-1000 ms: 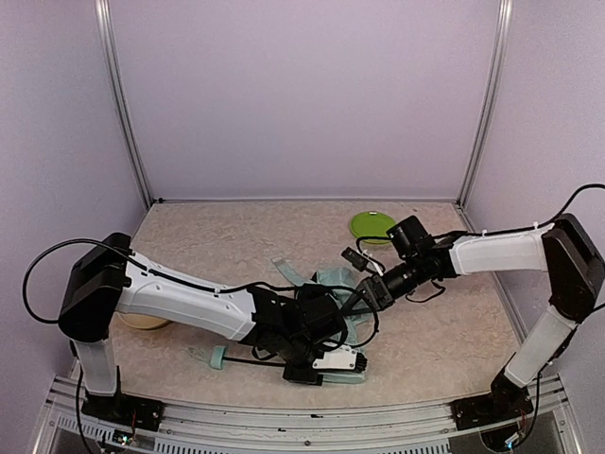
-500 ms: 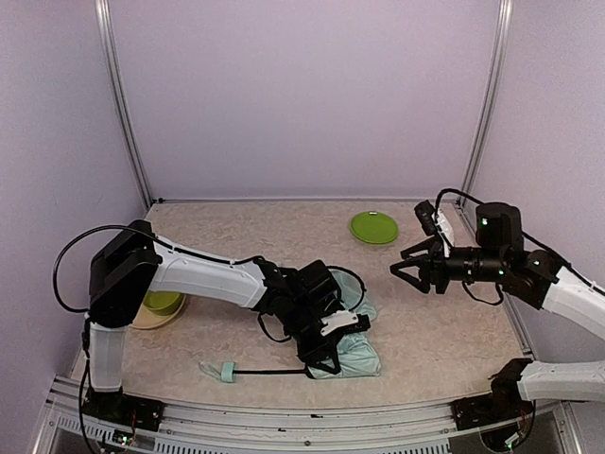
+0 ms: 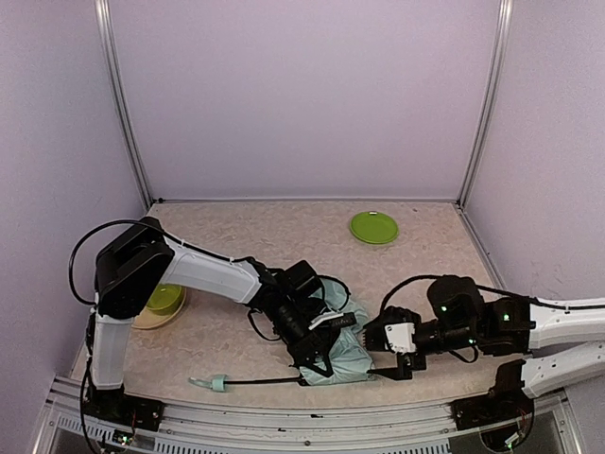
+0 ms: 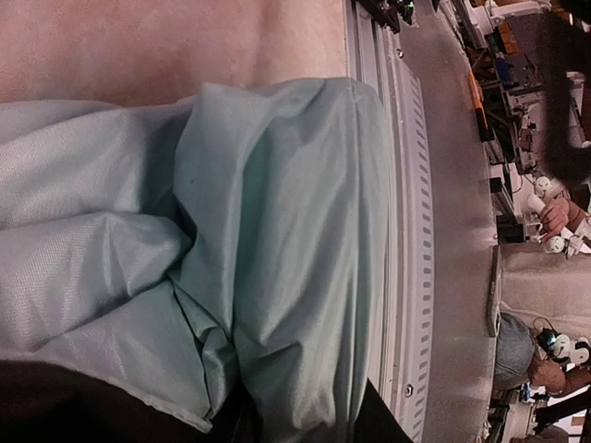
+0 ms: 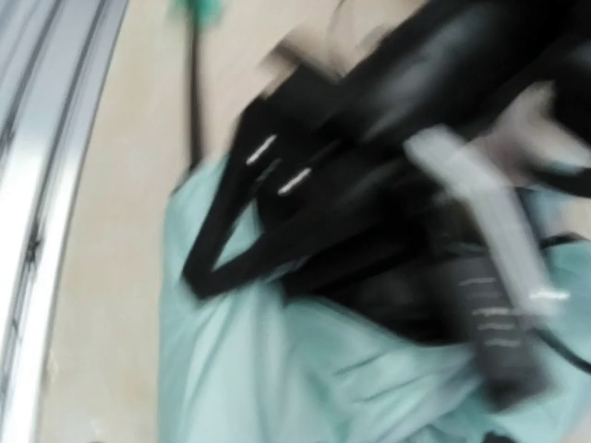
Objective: Put away the umbrella
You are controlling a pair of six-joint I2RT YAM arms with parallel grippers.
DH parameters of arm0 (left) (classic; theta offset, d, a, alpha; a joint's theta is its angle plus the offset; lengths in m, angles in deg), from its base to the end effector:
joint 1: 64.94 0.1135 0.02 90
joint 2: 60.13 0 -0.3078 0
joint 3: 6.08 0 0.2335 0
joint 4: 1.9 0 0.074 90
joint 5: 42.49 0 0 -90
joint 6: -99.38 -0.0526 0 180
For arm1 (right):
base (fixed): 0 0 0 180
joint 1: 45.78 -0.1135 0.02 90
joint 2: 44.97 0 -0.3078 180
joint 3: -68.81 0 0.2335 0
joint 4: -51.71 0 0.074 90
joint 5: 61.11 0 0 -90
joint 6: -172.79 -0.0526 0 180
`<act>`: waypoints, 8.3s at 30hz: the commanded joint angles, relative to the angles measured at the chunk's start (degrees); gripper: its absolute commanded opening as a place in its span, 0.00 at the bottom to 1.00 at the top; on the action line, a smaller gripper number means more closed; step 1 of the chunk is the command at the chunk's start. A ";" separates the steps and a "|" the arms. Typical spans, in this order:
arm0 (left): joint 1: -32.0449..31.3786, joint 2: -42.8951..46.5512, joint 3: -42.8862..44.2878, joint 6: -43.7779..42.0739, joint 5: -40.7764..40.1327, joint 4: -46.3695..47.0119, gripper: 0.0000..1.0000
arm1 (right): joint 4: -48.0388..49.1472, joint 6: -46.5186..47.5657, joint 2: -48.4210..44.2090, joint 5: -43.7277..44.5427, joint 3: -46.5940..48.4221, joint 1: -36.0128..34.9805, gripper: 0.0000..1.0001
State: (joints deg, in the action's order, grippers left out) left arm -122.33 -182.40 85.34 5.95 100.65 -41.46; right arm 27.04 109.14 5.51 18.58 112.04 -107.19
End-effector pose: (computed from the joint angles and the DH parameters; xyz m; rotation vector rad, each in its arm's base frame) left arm 0.1910 -0.3766 0.1546 -1.5450 -2.1785 1.3943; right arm 0.0695 0.1472 0.2550 -1.5791 1.4856 0.5484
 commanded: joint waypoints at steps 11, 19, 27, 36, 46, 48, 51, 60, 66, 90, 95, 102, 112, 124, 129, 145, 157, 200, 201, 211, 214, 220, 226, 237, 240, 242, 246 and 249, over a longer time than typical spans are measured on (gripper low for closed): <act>1.41 -4.10 -1.30 -0.93 -1.50 -9.00 0.29 | 11.79 13.35 26.58 6.41 1.08 -6.36 0.91; 1.57 -3.92 -0.67 -1.90 -1.29 -9.22 0.32 | 12.40 9.41 33.05 5.84 3.61 -6.48 0.47; 4.55 9.79 -6.55 2.54 -3.47 7.36 0.98 | 4.72 6.10 34.98 2.20 7.33 -6.84 0.04; 10.85 37.87 -25.20 2.55 -14.31 26.11 0.99 | -10.20 -0.54 40.36 -8.54 14.70 -4.23 0.00; 1.38 59.39 -40.26 -16.15 -31.17 28.91 0.99 | -27.02 -12.49 58.75 -30.03 30.71 7.94 0.06; -3.53 58.52 -39.99 -21.00 -36.82 25.83 0.99 | -27.93 -14.41 61.03 -36.14 32.41 9.69 0.06; -8.34 52.73 -37.11 -25.88 -42.38 20.00 0.99 | -28.24 -15.69 63.23 -41.53 34.38 10.17 0.06; -13.60 31.20 -25.18 -27.93 -53.80 8.90 0.97 | -27.81 -18.91 69.38 -46.30 36.56 10.67 0.06; -15.50 25.69 -22.96 -28.11 -56.10 3.01 0.88 | -25.96 -20.40 70.37 -47.96 36.38 12.02 0.08; -4.56 17.03 -19.24 -14.68 -20.63 -4.46 0.27 | -9.91 -27.12 39.37 -20.27 26.78 20.56 0.46; -1.96 12.44 -18.17 -11.51 -11.35 -4.91 0.27 | 5.20 -19.46 22.89 -2.64 13.88 13.36 0.46; 0.23 8.95 -17.10 -10.81 -6.77 -5.73 0.26 | 20.45 3.64 13.97 10.15 1.72 -6.88 0.56; 1.60 7.41 -16.75 -10.47 -4.83 -5.90 0.26 | 14.76 9.93 27.80 11.49 8.35 -14.85 1.00; 1.49 7.14 -16.24 -11.16 -4.98 -6.62 0.28 | 13.43 7.12 43.20 21.01 13.51 -14.90 0.77; 1.94 8.33 -16.04 -10.62 -5.35 -5.47 0.33 | 12.74 4.47 45.38 18.99 14.62 -14.96 0.25; 11.54 46.58 -28.57 -0.74 -24.56 18.57 0.99 | -0.27 -1.55 36.70 18.39 16.52 -13.74 0.00; 19.68 54.99 -27.00 3.56 -41.31 15.18 0.99 | -14.45 -6.31 20.69 -0.64 33.09 1.64 0.00; -11.77 41.21 -21.99 -1.14 -41.48 20.58 0.67 | -14.23 -40.84 44.84 -35.66 34.80 18.45 0.04; -11.86 39.44 -22.03 -0.98 -40.94 21.79 0.60 | -13.79 -41.04 45.18 -35.42 34.54 18.43 0.04; -11.91 27.78 -18.44 -1.15 -51.26 19.79 0.66 | -11.64 -41.49 45.26 -35.18 31.90 18.43 0.04; -11.33 28.43 -18.27 -0.78 -54.49 19.06 0.60 | -12.62 -39.98 44.98 -35.83 32.00 18.45 0.04; -9.17 32.70 -21.12 -1.62 -50.21 20.60 0.50 | -14.30 -38.18 45.40 -36.12 32.15 18.43 0.03; -6.78 30.60 -20.76 -1.90 -44.41 18.39 0.23 | -14.30 -38.08 44.74 -35.90 32.77 18.43 0.03; -7.99 29.91 -19.50 3.68 -36.12 20.70 0.53 | -15.69 -37.39 44.83 -33.40 33.05 18.44 0.03; -9.48 27.92 -18.93 2.41 -40.38 17.25 0.52 | -15.58 -37.12 44.64 -33.36 33.15 18.43 0.03; -9.46 26.54 -18.52 1.91 -43.23 15.36 0.49 | -15.28 -37.11 44.52 -33.81 33.06 18.44 0.03; -8.28 25.45 -17.60 0.98 -48.72 14.81 0.36 | -15.78 -36.49 44.49 -34.17 33.29 18.47 0.03; -7.85 25.17 -16.88 0.21 -49.04 14.88 0.23 | -15.80 -36.07 44.29 -34.76 32.95 18.47 0.03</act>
State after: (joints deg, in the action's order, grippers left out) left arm -131.12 -156.64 66.28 7.48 55.50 -25.44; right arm 10.58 71.39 51.65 -14.09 143.86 -88.78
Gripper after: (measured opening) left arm 0.302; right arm 0.219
